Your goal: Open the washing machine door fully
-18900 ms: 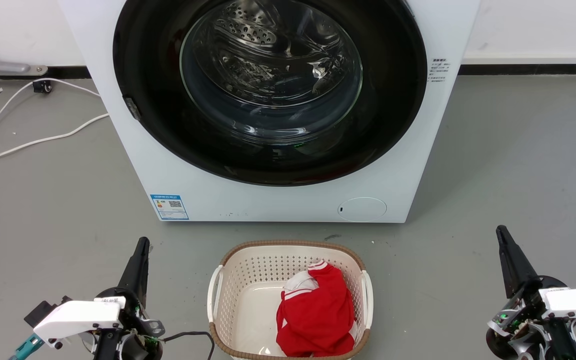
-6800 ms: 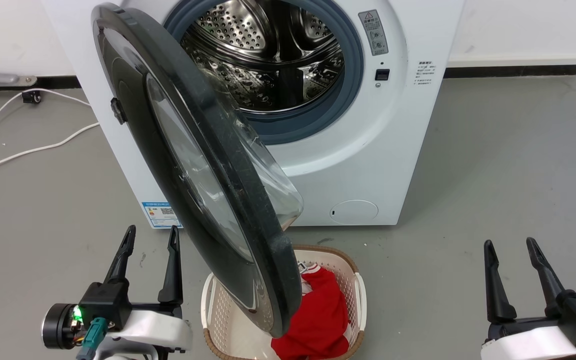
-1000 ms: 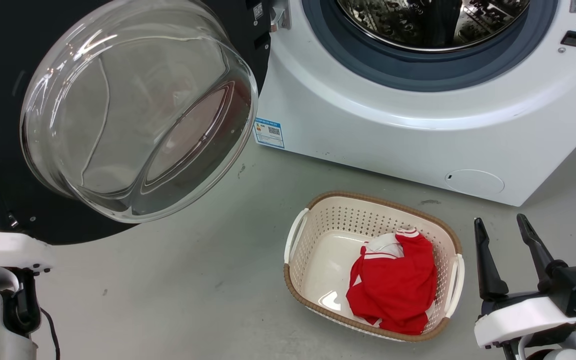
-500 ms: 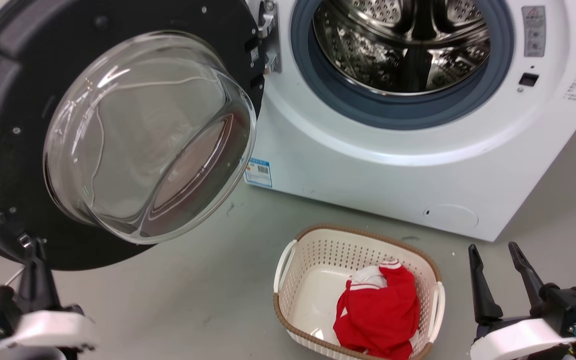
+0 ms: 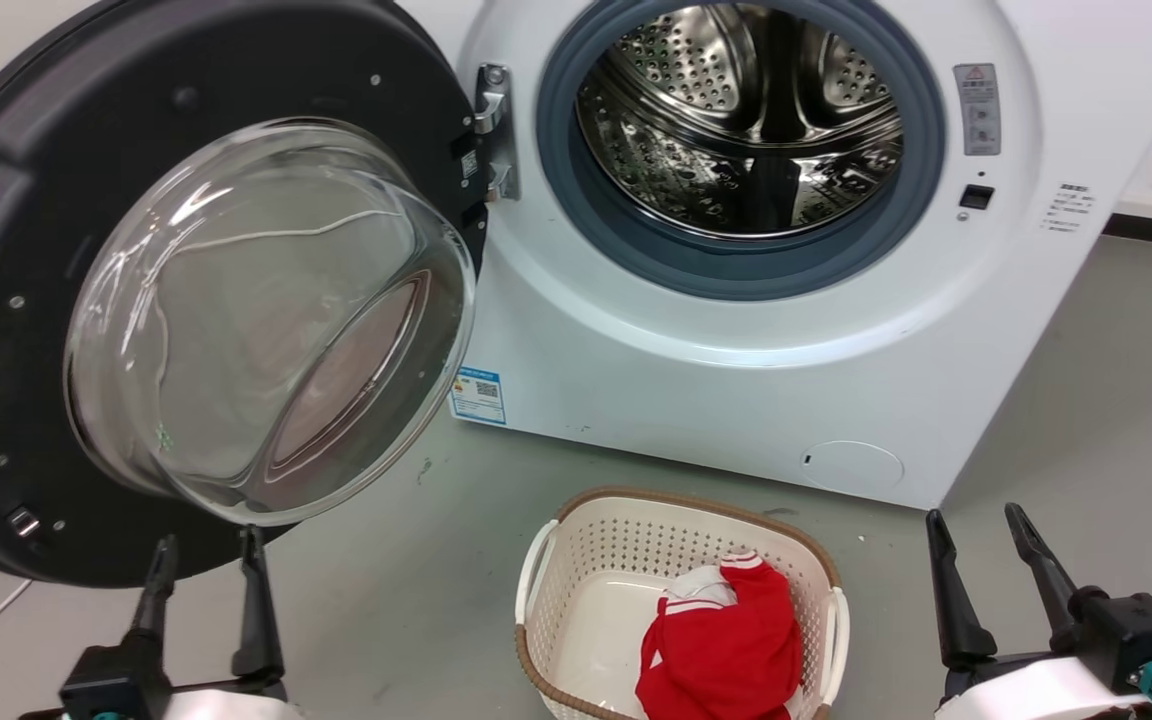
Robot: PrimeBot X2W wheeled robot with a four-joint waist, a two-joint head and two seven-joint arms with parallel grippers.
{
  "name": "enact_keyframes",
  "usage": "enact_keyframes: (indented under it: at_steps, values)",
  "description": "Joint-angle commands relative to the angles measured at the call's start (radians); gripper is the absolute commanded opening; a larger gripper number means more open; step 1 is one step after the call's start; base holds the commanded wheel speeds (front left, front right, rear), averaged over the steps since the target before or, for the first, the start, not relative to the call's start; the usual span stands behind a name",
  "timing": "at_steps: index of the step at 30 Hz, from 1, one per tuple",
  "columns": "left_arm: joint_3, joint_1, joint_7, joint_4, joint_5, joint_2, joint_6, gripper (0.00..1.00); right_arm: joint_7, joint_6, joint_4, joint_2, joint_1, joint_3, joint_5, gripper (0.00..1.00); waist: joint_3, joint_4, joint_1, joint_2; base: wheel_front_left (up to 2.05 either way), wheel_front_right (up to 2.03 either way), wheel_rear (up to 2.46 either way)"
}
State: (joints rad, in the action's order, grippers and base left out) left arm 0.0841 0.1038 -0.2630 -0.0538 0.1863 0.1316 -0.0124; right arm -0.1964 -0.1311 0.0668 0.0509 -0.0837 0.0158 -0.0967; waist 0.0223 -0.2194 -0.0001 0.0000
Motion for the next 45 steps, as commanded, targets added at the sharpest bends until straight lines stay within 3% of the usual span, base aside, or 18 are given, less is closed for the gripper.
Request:
enact_keyframes:
  at_steps: [1,9,13,18,45]
  values:
    - [-0.014,-0.003,-0.002,0.003,-0.007,-0.008,0.004,1.00,-0.002,0.001,-0.009,-0.002,-0.010,0.005,0.001,1.00,0.003,0.018,0.0001,0.0000,0.00,0.00,0.00]
    - [-0.072,-0.071,-0.002,-0.031,-0.034,-0.016,0.020,1.00,0.010,0.001,-0.033,-0.002,-0.001,0.006,0.019,1.00,0.009,0.103,0.0001,0.0000,0.00,0.00,0.00]
    - [-0.094,-0.109,-0.002,-0.062,-0.040,-0.028,0.026,1.00,0.021,0.001,-0.056,-0.002,-0.002,0.005,0.033,1.00,0.012,0.183,0.0001,0.0000,0.00,0.00,0.00]
    - [-0.095,-0.126,-0.002,-0.086,-0.036,-0.037,0.021,1.00,0.032,0.001,-0.072,-0.002,-0.014,0.007,0.037,1.00,0.011,0.221,0.0001,0.0000,0.00,0.00,0.00]
    - [-0.065,-0.127,-0.002,-0.113,-0.062,-0.055,0.035,1.00,0.034,0.001,-0.061,-0.002,-0.018,0.006,0.019,1.00,0.007,0.238,0.0001,0.0000,0.00,0.00,0.00]
